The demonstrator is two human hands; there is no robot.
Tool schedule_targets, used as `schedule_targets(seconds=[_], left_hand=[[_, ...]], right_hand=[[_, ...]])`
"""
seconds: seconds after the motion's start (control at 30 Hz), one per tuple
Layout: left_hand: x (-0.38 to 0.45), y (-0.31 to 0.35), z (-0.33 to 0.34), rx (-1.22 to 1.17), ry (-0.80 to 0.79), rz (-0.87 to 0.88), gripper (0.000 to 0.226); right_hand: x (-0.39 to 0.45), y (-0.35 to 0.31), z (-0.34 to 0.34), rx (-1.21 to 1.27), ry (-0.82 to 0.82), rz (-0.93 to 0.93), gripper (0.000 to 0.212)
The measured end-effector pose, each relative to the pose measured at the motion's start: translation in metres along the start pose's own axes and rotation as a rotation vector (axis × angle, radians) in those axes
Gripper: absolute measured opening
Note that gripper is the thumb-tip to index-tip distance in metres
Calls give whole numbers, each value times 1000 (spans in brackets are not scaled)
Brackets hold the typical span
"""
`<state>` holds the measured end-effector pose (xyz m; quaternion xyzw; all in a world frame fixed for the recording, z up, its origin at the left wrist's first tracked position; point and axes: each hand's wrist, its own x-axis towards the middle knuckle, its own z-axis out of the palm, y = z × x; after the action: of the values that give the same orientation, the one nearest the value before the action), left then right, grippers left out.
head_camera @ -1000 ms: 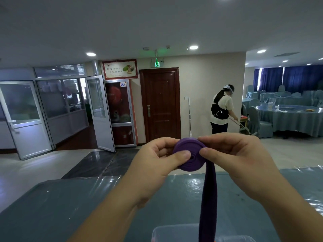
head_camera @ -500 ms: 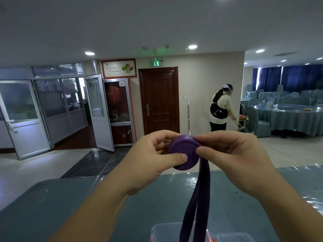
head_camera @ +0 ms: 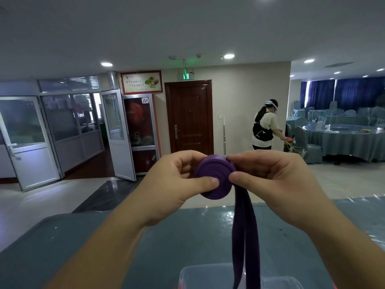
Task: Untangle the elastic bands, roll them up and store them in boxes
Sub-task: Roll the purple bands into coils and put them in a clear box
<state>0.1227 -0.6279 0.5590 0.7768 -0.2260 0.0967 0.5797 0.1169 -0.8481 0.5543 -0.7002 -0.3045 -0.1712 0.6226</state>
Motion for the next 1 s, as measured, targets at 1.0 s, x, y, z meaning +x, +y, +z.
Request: schedule_targets(seconds=[1.0], left_hand=[[3,-15,16,-196,57,-65,44]], right_hand=[[-4,12,2,89,79,44,32]])
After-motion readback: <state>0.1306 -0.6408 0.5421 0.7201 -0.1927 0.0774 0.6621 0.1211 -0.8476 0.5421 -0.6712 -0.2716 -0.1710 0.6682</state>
